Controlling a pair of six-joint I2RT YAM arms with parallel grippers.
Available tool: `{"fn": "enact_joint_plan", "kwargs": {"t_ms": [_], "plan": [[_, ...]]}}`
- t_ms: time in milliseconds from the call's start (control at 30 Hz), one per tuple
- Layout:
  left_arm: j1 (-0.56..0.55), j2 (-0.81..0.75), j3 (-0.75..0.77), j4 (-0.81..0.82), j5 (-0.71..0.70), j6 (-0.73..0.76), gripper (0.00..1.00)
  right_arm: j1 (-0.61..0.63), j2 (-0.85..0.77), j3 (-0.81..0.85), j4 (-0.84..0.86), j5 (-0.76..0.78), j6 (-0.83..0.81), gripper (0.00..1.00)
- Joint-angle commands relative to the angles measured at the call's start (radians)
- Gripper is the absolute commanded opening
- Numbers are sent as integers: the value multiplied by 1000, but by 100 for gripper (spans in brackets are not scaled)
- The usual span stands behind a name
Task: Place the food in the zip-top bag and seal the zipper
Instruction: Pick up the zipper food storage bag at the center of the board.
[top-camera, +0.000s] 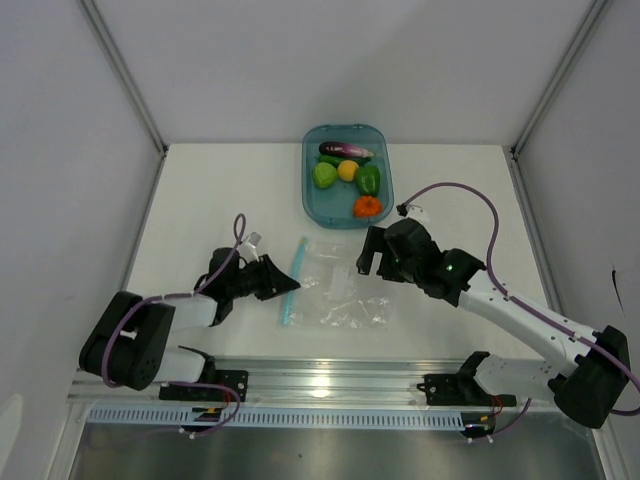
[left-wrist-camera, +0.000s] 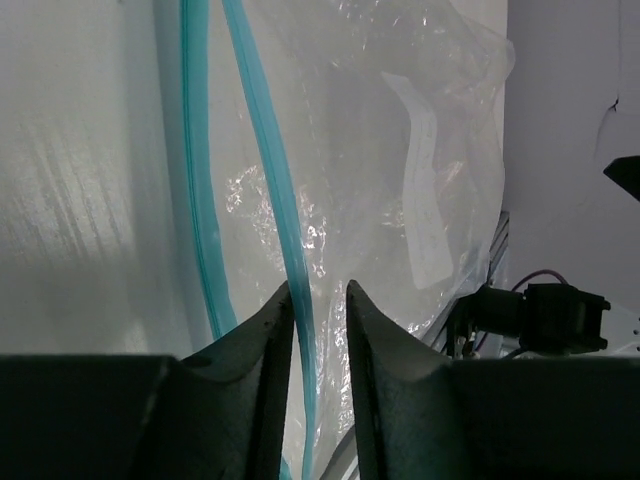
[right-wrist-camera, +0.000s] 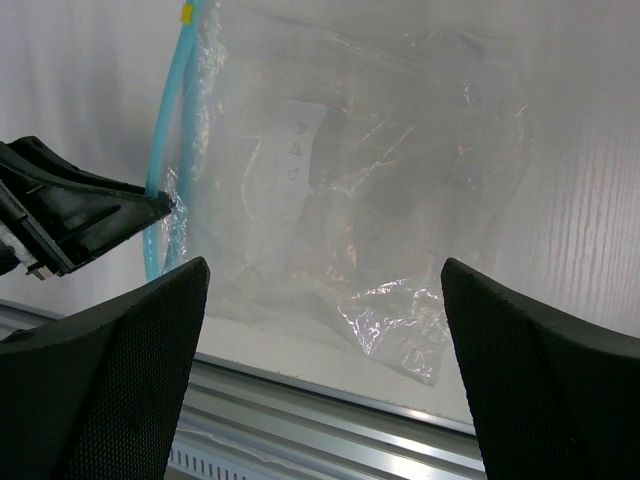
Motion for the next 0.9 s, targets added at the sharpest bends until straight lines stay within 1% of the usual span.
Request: {"fn": "enact_joint_plan", "kwargs": {"t_ms": [0, 33, 133, 167, 233, 300, 367, 400, 433, 500, 567, 633, 733, 800, 867], "plan": [[-10, 53, -18, 142, 87, -27, 29, 4, 3, 5, 23, 19, 3, 99], [-13, 62, -23, 180, 96, -38, 22, 4, 9, 8, 27, 19, 6, 99], [-21, 74, -21, 211, 125, -46, 9, 6, 22, 23, 24, 19, 27, 99], [-22, 70, -15, 218, 130, -47, 1, 8, 32, 28, 19, 22, 36, 99], [-32, 29, -15, 217, 137, -42, 1, 14, 45, 51, -1, 37, 58, 99], [-44, -22, 3, 128, 113, -6, 1, 30, 74, 74, -22, 52, 72, 99], [-71, -137, 55, 15, 73, 77, 1, 50, 107, 111, -41, 74, 75, 99], [-82, -177, 92, -116, 18, 112, 1, 69, 117, 123, -45, 82, 78, 99], [-105, -255, 109, -180, -11, 179, 1, 78, 126, 134, -50, 91, 82, 99], [-125, -323, 176, -322, -67, 238, 1, 92, 155, 171, -44, 91, 89, 99], [-139, -396, 204, -393, -123, 301, 0, 112, 176, 204, -42, 97, 92, 99], [-144, -427, 245, -461, -154, 342, 1, 132, 213, 272, -62, 118, 102, 99], [-148, -455, 264, -493, -159, 369, 1, 164, 273, 379, -108, 169, 130, 99], [-156, -459, 261, -487, -157, 370, 1, 175, 299, 437, -127, 195, 151, 99], [-183, -456, 262, -484, -168, 385, 1, 187, 327, 467, -136, 197, 168, 99]]}}
